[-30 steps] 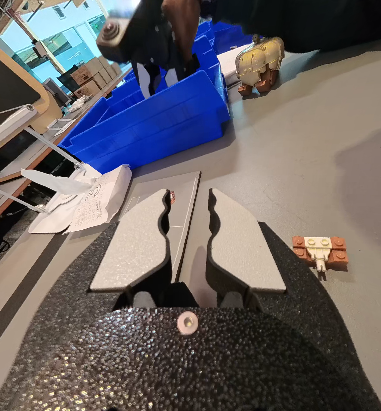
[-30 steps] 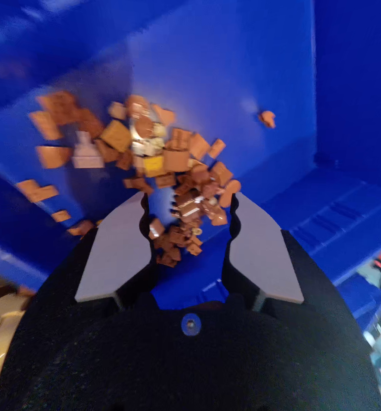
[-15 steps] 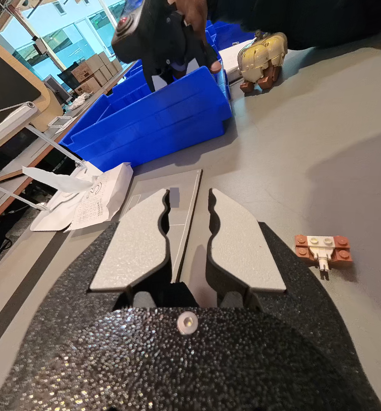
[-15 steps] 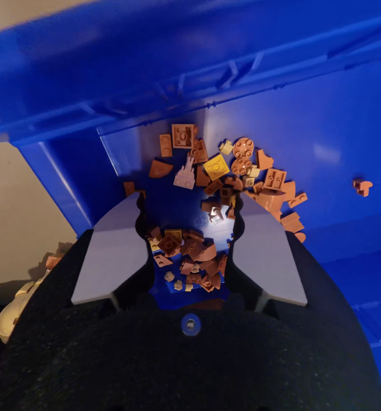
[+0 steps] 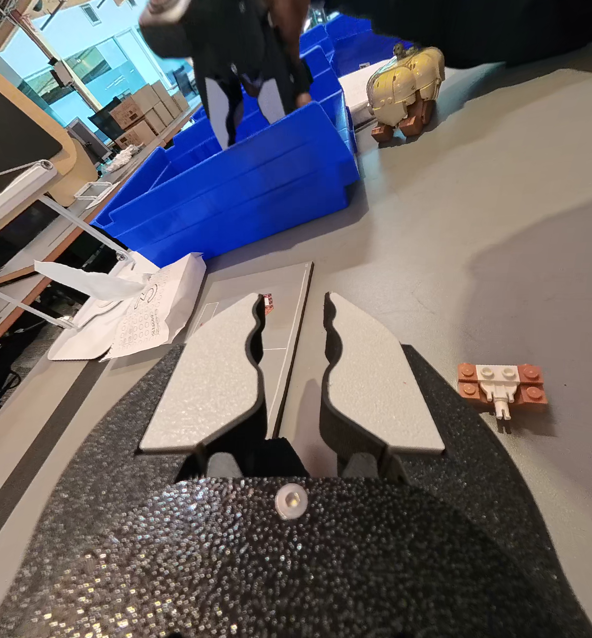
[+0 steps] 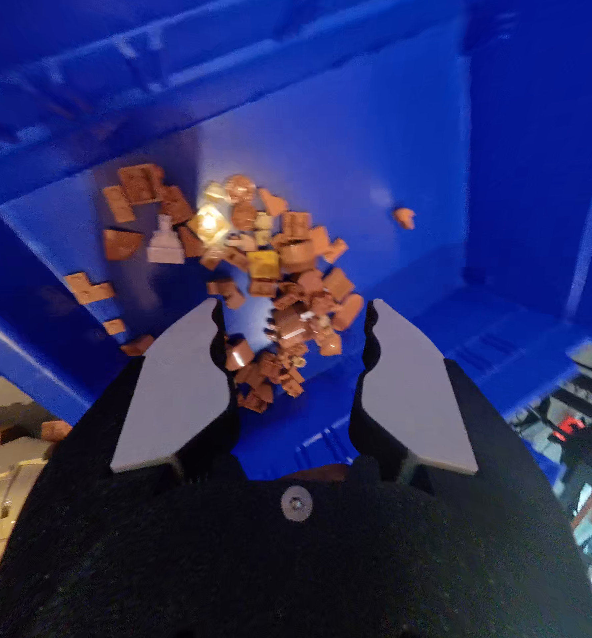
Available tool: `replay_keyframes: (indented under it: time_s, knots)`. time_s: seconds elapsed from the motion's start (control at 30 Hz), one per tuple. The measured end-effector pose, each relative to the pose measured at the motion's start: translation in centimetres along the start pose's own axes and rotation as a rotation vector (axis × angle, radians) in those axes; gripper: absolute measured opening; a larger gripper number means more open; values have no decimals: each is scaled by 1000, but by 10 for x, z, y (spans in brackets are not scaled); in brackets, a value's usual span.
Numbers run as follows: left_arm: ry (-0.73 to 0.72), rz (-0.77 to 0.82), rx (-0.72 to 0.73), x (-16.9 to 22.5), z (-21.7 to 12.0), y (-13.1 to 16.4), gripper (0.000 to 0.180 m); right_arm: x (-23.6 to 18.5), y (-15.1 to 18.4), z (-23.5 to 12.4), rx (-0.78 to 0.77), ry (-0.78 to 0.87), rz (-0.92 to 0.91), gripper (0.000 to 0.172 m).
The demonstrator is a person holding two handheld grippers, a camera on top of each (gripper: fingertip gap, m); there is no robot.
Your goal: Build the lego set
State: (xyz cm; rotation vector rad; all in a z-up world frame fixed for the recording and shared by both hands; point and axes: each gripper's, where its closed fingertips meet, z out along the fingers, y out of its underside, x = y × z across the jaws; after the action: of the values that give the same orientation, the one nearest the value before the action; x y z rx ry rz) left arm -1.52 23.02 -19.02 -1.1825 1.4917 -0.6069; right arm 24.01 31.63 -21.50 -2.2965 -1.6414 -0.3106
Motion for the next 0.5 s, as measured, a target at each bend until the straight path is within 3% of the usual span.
replay_keyframes:
  time_s: [0.2, 0.37, 0.5]
  knots:
    - [1, 4, -6, 1, 1, 1, 32, 49, 26, -28, 4, 201, 189, 70]
    - [-1, 11, -13, 1, 2, 1, 32, 31, 40, -16, -86, 117, 123, 68]
    - [2, 14, -17, 2, 2, 2, 32, 9, 31, 0, -102, 10, 69, 64]
